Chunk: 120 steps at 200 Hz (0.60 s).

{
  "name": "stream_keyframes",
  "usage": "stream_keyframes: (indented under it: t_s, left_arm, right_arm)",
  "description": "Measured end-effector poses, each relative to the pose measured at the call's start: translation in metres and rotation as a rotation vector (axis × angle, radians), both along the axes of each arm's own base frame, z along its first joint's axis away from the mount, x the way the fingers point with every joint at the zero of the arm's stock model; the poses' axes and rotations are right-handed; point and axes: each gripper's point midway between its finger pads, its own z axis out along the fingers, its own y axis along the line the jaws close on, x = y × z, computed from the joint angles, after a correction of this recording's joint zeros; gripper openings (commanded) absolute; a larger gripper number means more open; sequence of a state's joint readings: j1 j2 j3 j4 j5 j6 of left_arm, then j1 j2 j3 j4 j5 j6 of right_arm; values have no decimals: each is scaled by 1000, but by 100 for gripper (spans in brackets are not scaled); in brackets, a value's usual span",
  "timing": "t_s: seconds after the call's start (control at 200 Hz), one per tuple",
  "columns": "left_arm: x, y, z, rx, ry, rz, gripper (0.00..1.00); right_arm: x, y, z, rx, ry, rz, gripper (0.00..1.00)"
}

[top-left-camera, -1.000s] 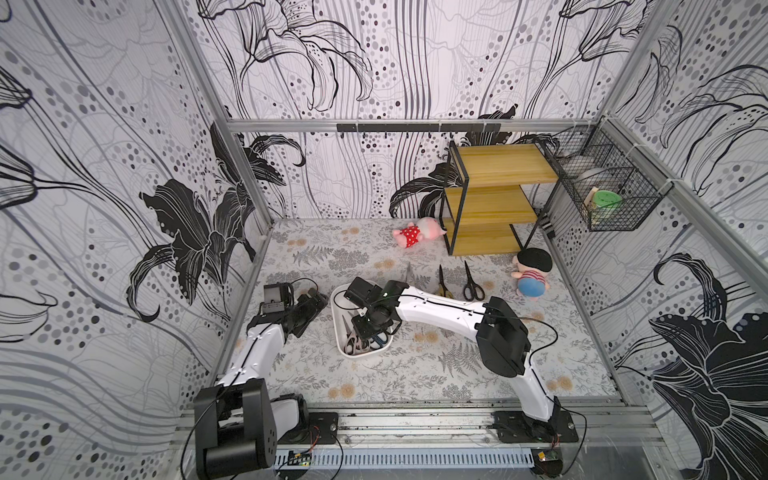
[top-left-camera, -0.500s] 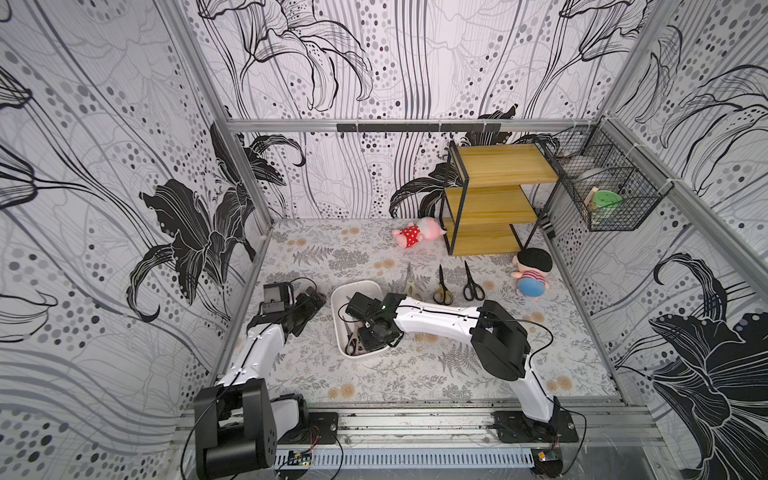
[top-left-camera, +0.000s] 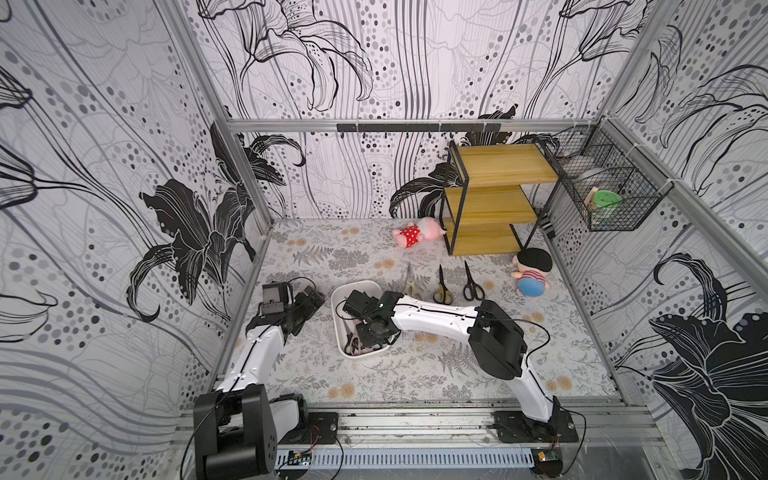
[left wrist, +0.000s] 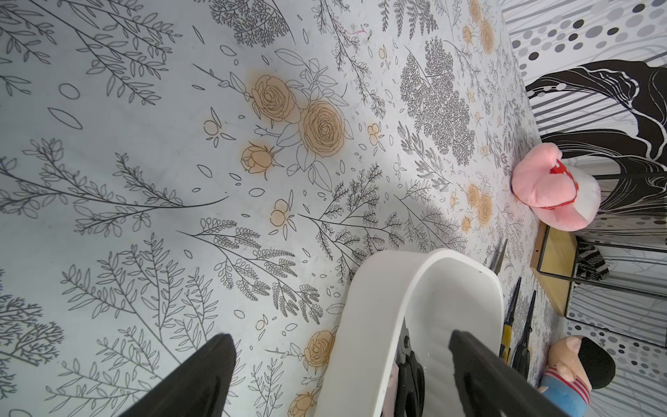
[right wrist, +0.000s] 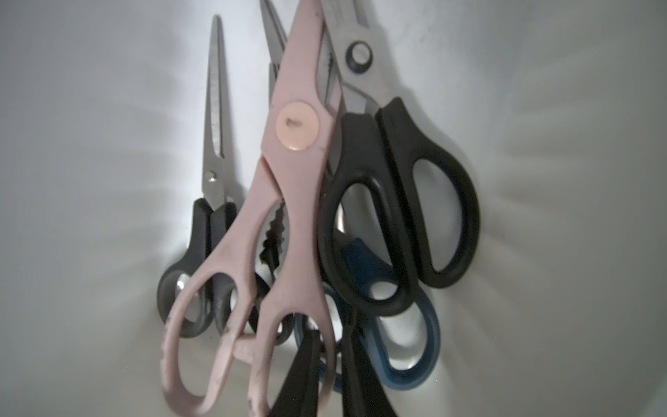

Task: Take the scissors out of the storage box
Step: Pick up the scissors from the storage box.

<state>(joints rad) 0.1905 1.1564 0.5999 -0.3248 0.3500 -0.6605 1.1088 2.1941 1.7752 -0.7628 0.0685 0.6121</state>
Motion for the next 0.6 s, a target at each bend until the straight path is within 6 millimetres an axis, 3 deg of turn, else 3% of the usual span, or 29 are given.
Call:
stream_keyframes:
  t_s: [0.215, 0.601]
  left_arm:
    - [0, 0, 1, 3, -2, 1, 97]
    - [-3, 1, -8, 8, 0, 8, 97]
  right_arm:
    - [2, 4, -3, 5, 0, 6, 0]
    - [3, 8, 6, 9, -10, 31, 0]
